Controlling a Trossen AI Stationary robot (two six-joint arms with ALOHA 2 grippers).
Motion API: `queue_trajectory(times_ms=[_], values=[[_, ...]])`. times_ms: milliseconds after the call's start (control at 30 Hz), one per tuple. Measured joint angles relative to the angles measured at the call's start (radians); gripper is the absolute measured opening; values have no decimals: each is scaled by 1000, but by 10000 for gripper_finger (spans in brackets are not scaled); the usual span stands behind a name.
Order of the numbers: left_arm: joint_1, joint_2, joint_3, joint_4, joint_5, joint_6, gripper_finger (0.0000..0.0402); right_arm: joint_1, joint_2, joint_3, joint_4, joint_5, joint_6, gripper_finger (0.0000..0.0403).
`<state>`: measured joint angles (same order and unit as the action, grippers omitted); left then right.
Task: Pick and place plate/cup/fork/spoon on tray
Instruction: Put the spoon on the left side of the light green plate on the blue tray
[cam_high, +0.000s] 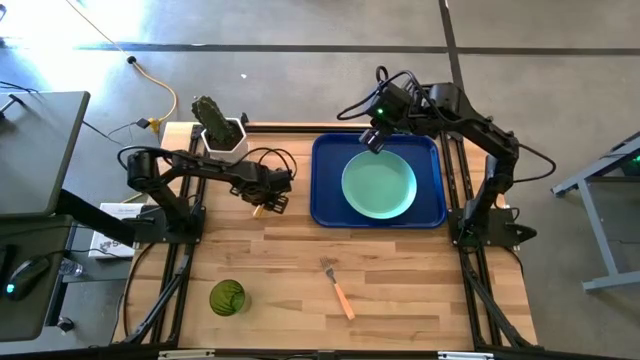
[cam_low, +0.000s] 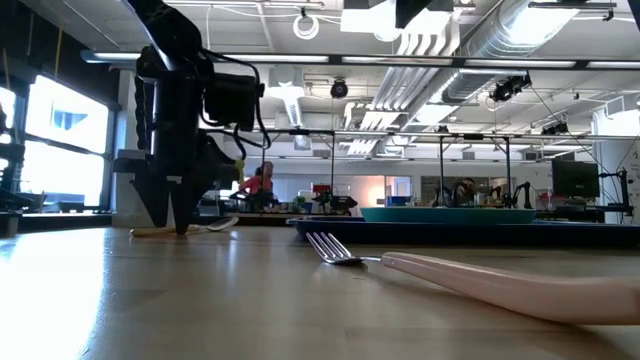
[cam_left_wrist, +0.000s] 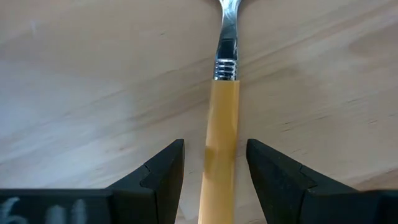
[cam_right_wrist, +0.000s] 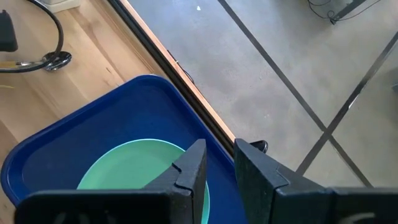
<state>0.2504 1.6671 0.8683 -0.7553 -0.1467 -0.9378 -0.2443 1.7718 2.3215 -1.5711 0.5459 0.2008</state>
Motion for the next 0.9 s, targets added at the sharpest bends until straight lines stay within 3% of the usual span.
queue_trajectory(times_ms=[233, 633, 900], values=[[0, 25, 2, 0, 2, 6, 153, 0, 0, 0, 0, 0, 0, 75], [0, 27, 0, 7, 11, -13, 47, 0, 0, 0, 0, 0, 0, 75], [0, 7, -2, 9, 26, -53, 54, 0, 0, 0, 0, 0, 0, 75]])
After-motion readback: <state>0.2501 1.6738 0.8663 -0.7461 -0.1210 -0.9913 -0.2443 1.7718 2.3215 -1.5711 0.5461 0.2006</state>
